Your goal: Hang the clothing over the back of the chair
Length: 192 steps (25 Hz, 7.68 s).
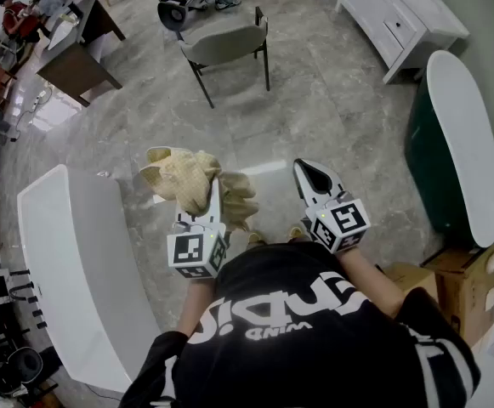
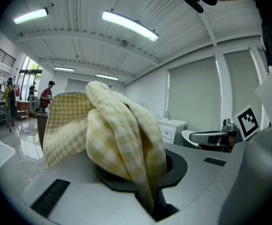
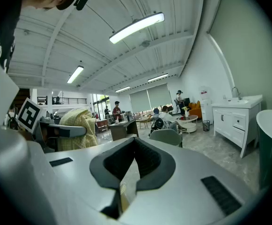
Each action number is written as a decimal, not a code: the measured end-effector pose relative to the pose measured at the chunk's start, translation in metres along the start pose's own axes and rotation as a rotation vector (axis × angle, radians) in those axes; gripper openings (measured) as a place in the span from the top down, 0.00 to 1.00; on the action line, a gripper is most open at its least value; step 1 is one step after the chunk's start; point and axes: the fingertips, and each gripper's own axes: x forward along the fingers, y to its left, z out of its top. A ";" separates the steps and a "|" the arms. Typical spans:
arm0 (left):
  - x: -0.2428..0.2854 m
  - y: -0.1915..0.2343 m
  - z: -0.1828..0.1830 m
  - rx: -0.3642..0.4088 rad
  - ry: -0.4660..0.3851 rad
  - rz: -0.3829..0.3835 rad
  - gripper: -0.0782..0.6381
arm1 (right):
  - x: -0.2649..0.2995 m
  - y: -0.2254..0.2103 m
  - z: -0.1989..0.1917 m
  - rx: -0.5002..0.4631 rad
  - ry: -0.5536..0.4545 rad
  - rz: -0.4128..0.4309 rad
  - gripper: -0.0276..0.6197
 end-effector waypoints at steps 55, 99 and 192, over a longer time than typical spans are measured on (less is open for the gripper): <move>0.306 0.085 0.081 0.015 0.029 -0.017 0.81 | 0.261 -0.214 0.057 0.033 0.017 0.053 0.94; 0.641 0.238 0.148 -0.014 0.083 -0.156 0.81 | 0.582 -0.354 0.127 0.009 0.056 0.056 0.94; 0.757 0.319 -0.013 -0.146 0.776 -0.039 0.49 | 0.662 -0.378 0.098 0.067 0.191 0.201 0.94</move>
